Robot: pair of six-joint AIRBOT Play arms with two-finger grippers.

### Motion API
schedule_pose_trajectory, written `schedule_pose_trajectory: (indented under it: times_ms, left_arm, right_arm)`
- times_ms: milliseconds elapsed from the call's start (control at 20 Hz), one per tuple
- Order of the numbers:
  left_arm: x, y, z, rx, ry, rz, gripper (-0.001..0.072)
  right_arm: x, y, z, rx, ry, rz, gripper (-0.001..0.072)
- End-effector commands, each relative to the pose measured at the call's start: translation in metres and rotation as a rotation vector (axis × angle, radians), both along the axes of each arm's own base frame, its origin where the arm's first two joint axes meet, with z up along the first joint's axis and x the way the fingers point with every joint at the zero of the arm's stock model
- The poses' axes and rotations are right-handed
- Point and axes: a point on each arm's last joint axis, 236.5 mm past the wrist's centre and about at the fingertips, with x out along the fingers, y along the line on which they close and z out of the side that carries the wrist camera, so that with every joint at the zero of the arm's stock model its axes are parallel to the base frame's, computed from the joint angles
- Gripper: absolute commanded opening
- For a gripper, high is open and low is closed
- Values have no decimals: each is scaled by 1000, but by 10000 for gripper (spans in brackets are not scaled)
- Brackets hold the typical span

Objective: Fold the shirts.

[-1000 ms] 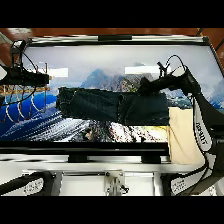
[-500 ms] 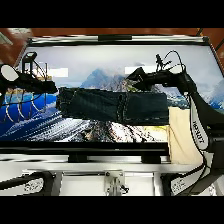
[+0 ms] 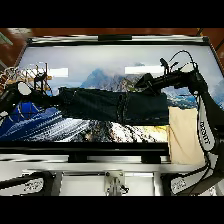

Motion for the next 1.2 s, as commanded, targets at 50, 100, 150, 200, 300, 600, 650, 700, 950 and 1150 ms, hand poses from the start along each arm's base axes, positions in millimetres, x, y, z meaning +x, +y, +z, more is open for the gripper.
schedule_pose_trajectory:
  times_ms: [50,100,150,200,300,600,650,700,950,1150]
  left_arm:
    - [9,30,-14,130,-35,-16,720]
    - [11,33,-17,147,-38,-21,720]
    - [16,33,-21,148,-49,-17,720]
    - [19,33,-26,146,-50,-16,720]
    - [18,27,-44,117,-14,-6,720]
    - [31,4,-53,-3,-41,23,719]
    - [30,1,-57,-16,-29,29,718]
    - [30,-4,-61,-49,-17,45,717]
    - [30,-26,-71,-125,6,46,462]
    - [30,-26,-71,-128,5,48,82]
  right_arm:
    - [-7,-2,-1,-13,10,29,638]
    - [-7,-2,-1,-12,9,31,638]
    - [-7,-2,-1,-12,10,31,637]
    - [-7,-2,-1,-12,10,31,638]
    - [-7,-2,-1,-8,10,31,637]
    - [-8,-1,-1,-8,11,31,637]
    - [-8,-1,-1,-8,11,31,638]
    - [-8,-1,-1,-8,11,31,638]
    - [-8,-1,-1,-7,14,28,638]
    - [-8,-1,-1,-8,14,28,638]
